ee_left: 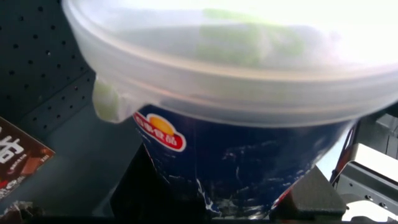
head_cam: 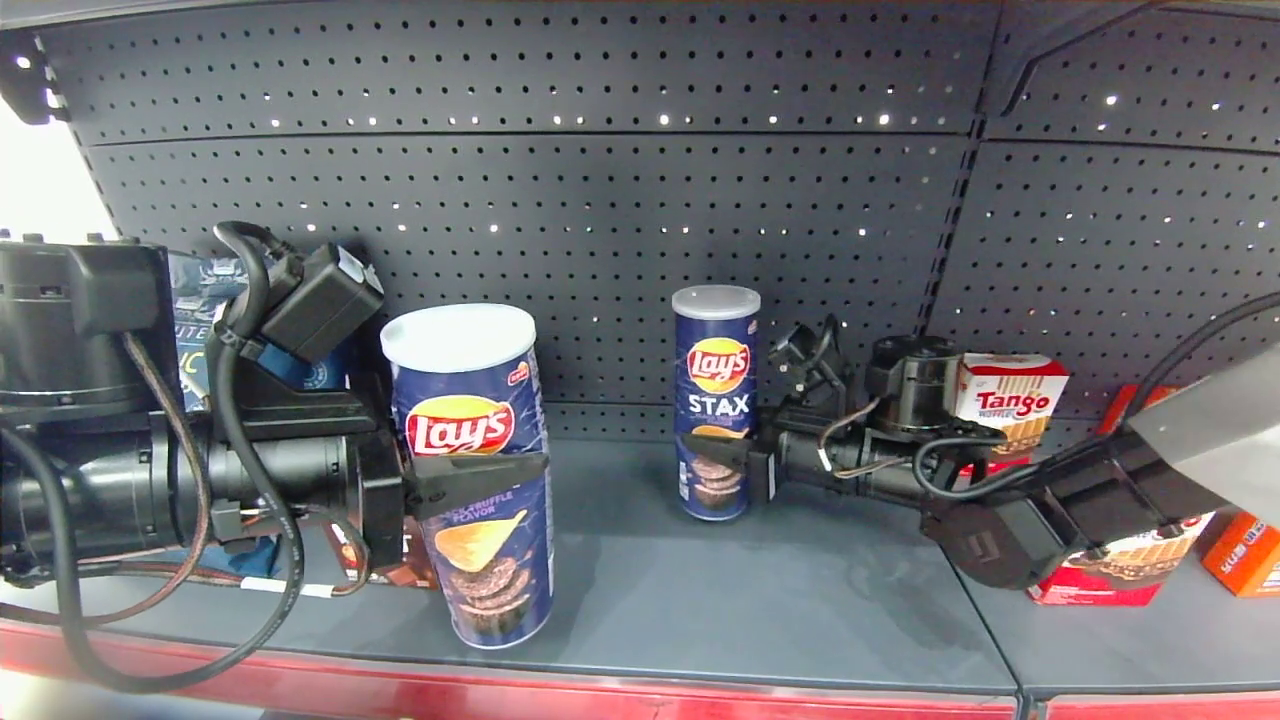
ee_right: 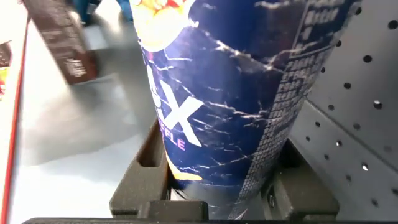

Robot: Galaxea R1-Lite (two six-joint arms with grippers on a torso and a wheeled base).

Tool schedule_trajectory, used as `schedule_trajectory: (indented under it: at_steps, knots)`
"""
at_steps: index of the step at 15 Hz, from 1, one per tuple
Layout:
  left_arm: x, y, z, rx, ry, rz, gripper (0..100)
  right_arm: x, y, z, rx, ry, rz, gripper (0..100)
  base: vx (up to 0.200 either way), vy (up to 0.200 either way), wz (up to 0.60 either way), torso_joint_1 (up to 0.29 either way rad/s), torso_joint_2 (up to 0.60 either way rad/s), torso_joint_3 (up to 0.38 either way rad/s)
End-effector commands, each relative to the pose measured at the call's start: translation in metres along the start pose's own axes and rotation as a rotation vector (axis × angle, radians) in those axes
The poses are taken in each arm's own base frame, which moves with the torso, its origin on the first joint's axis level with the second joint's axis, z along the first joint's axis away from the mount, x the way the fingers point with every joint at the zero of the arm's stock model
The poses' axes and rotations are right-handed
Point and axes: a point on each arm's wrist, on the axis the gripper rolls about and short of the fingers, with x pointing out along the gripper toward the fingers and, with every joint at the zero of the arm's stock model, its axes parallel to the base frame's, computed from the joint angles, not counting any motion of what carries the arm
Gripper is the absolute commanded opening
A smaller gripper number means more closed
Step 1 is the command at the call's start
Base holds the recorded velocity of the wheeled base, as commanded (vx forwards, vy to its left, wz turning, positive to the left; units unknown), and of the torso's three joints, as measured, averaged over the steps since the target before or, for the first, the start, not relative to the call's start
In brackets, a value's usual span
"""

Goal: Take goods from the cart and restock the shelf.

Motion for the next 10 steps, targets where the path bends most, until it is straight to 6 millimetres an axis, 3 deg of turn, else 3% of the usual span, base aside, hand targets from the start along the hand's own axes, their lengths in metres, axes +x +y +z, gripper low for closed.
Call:
schedule_trajectory:
  at_steps: [1,5,10]
  knots:
    - [-0.003,-0.002,-0.002,0.000,0.000,0.000,0,-0.019,0.020,0.017,-0.009,-0.027,0.015,0,0.000,0.000,0.00,0.000,0.00,0.000]
    - [-0.003,-0.002,0.000,0.007,-0.006,0.013,0,-0.033,0.051,0.026,0.059,-0.026,0.032,0,0.000,0.000,0.00,0.000,0.00,0.000]
    - [-0.003,-0.002,0.001,0.011,-0.010,0.020,0,-0.054,0.063,0.012,0.069,-0.016,0.039,0,0.000,0.000,0.00,0.000,0.00,0.000]
